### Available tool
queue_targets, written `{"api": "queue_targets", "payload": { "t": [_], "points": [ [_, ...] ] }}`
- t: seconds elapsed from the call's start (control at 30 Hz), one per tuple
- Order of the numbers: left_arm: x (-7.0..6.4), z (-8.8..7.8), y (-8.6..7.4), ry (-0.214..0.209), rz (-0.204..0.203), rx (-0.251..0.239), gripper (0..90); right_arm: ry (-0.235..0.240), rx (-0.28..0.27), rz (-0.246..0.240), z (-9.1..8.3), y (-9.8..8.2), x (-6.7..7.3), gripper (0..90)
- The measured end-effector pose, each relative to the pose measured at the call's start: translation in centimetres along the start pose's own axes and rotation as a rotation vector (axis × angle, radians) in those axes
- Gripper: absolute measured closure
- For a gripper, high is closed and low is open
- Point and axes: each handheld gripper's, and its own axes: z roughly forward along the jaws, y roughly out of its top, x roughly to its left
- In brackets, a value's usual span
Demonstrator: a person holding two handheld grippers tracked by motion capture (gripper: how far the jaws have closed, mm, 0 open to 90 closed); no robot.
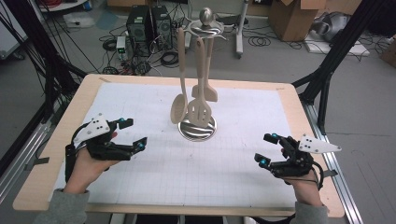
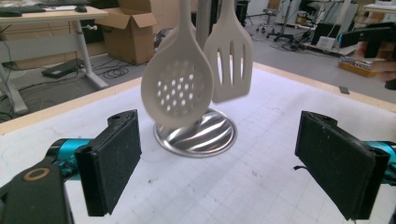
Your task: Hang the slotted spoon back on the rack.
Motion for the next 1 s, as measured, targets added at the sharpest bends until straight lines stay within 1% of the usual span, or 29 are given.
{"api": "queue_targets", "payload": {
  "t": [0.1, 0.13, 0.17, 0.23, 0.37, 0.43, 0.53, 0.57, 0.67, 0.7, 0.8, 0.87, 0.9, 0.93, 0.97, 1.0],
  "points": [
    [0.0, -1.0, -0.5, 0.015, -0.004, -0.011, 14.8, 0.001, 0.001, -0.01, 0.0, 0.1, 0.0, 14.8],
    [0.0, -1.0, -0.5, 0.015, -0.004, -0.011, 14.9, -0.001, 0.001, -0.011, 0.0, 0.0, 0.0, 14.8],
    [0.0, -1.8, -0.7, 0.03, 0.009, -0.026, 14.9, -0.003, 0.007, -0.009, 0.0, 0.0, 0.0, 14.8],
    [0.0, -2.4, -1.0, 0.034, 0.0, -0.041, 15.0, -0.005, 0.007, -0.011, 0.0, 0.0, 0.0, 14.8],
    [0.2, -3.4, -1.6, 0.047, -0.013, -0.055, 14.9, -0.009, 0.002, -0.013, -0.1, 0.1, 0.0, 14.8],
    [0.2, -3.6, -1.7, 0.046, -0.018, -0.058, 15.0, -0.01, 0.002, -0.014, -0.1, 0.1, 0.1, 14.8],
    [0.5, -4.1, -2.2, 0.062, -0.009, -0.05, 14.9, -0.008, -0.001, -0.016, -0.1, 0.2, 0.1, 14.8],
    [0.6, -4.2, -2.3, 0.069, -0.011, -0.047, 14.9, -0.008, 0.0, -0.016, -0.1, 0.2, 0.1, 14.8],
    [0.8, -4.5, -2.7, 0.085, -0.006, -0.041, 15.0, -0.007, -0.001, -0.027, -0.1, 0.2, 0.1, 14.8],
    [0.9, -4.6, -2.8, 0.089, -0.007, -0.04, 14.9, -0.007, 0.001, -0.022, -0.2, 0.3, 0.2, 14.8],
    [1.1, -4.9, -3.2, 0.096, -0.018, -0.036, 14.9, -0.004, -0.001, -0.029, -0.3, 0.4, 0.2, 14.8],
    [1.1, -5.1, -3.3, 0.102, -0.025, -0.042, 14.9, -0.004, -0.005, -0.035, -0.4, 0.4, 0.3, 14.8],
    [1.1, -5.3, -3.3, 0.1, -0.038, -0.044, 14.9, -0.006, -0.005, -0.029, -0.5, 0.5, 0.3, 14.8],
    [1.1, -5.5, -3.3, 0.102, -0.04, -0.05, 14.9, -0.006, -0.009, -0.031, -0.6, 0.5, 0.3, 14.8],
    [1.0, -5.7, -3.2, 0.111, -0.034, -0.057, 14.9, -0.01, -0.012, -0.034, -0.7, 0.5, 0.2, 14.8],
    [1.0, -5.8, -3.1, 0.116, -0.025, -0.054, 14.9, -0.013, -0.015, -0.03, -0.8, 0.5, 0.2, 14.8]
  ]
}}
